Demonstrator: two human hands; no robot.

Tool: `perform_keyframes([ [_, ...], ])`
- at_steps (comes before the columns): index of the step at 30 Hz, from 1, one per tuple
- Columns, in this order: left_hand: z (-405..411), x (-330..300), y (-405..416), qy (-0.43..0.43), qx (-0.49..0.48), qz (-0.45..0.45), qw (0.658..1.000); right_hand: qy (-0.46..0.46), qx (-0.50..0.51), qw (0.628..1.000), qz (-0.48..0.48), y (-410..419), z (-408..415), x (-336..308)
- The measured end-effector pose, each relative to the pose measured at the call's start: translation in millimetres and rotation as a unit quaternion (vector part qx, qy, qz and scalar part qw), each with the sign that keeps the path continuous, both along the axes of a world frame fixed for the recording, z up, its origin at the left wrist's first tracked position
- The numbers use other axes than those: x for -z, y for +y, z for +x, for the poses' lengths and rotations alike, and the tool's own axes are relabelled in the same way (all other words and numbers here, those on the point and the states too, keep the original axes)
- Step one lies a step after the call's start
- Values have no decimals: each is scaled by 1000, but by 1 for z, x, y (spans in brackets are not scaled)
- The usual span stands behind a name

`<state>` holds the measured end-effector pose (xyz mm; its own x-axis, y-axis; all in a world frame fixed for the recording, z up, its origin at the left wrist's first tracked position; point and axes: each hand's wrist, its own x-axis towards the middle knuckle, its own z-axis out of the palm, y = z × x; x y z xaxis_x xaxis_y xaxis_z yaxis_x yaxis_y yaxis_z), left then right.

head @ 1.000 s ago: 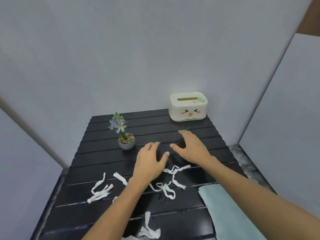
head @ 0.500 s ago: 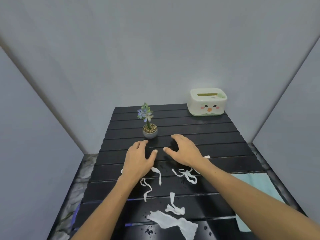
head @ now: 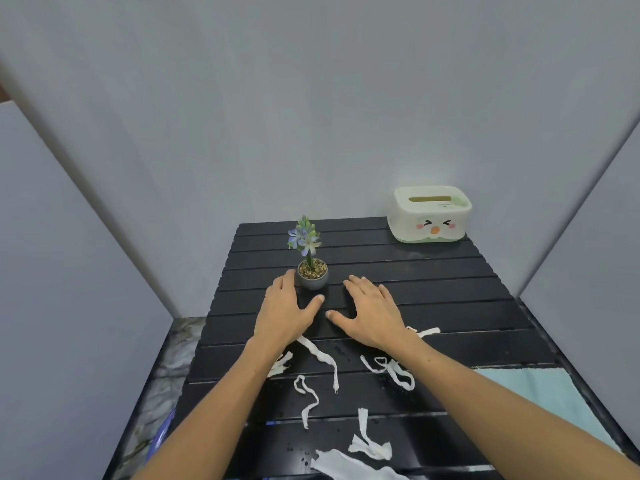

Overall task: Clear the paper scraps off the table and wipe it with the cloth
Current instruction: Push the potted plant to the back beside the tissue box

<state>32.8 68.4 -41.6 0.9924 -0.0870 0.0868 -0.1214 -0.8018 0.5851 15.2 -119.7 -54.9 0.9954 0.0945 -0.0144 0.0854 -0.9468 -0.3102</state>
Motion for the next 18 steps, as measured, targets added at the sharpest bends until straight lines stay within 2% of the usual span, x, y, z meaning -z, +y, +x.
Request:
perform_keyframes([
  [4,19,-3,-8,6,8,-43,999,4,-11,1000,-8,-4,9,1],
  [9,37,5,-21,-24,11,-37,999,7,-18,1000,-14,-18,23,5],
  [18,68,11,-70,-47,33,-61,997,-20,29,999,-26,-88,50,7],
])
